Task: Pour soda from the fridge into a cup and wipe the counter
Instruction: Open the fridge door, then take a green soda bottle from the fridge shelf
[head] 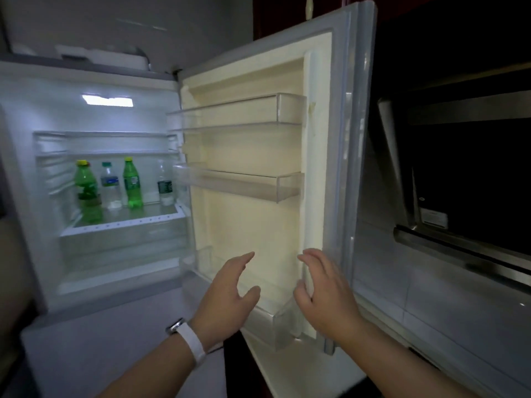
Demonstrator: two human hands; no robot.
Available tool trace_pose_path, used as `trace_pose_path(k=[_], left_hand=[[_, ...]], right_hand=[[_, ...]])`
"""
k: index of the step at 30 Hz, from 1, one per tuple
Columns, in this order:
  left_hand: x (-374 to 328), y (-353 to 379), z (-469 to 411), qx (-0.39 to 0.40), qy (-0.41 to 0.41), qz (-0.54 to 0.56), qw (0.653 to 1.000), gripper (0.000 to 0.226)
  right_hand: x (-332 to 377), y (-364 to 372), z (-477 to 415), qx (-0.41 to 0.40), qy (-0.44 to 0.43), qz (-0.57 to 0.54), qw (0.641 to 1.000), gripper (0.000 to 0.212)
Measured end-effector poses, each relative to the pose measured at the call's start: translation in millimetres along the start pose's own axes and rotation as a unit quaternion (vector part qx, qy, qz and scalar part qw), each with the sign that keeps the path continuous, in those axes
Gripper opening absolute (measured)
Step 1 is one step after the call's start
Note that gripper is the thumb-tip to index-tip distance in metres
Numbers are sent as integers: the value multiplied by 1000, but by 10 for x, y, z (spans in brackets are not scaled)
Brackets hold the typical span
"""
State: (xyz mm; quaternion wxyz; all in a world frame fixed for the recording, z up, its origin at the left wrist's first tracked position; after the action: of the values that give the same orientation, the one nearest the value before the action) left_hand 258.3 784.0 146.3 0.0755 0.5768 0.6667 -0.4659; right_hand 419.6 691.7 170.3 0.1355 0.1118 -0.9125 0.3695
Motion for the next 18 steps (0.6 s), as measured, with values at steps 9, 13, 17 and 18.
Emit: trace_pose_path(k=[9,13,17,18], left_hand=[[905,-1125,680,36,-24,-213,976,25],[1280,-1598,905,39,-27,-307,951,44],[1593,-1981,1000,44,-7,-355,934,32],[1719,-2085,1012,46,-22,-351,935,32]], right_hand=[[961,1286,-103,231,-104,-31,967,36],[1302,1864,-202,294,-107,-41,949,41],[1629,2377,-390,305,-110,-41,945,44],[1704,2499,-432,310,-113,-41,943,44]])
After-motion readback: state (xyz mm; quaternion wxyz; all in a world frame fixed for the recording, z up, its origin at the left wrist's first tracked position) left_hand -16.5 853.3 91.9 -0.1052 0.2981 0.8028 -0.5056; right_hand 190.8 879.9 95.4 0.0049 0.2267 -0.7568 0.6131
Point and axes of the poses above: each hand's wrist, its own z-axis away from the middle knuckle, its own y-axis out of the palm, x = y × z, the point moved 10 cm from there along -z, towards the middle knuckle, and after that the axes turned 2 degrees about -x, right-handed, at the moved point
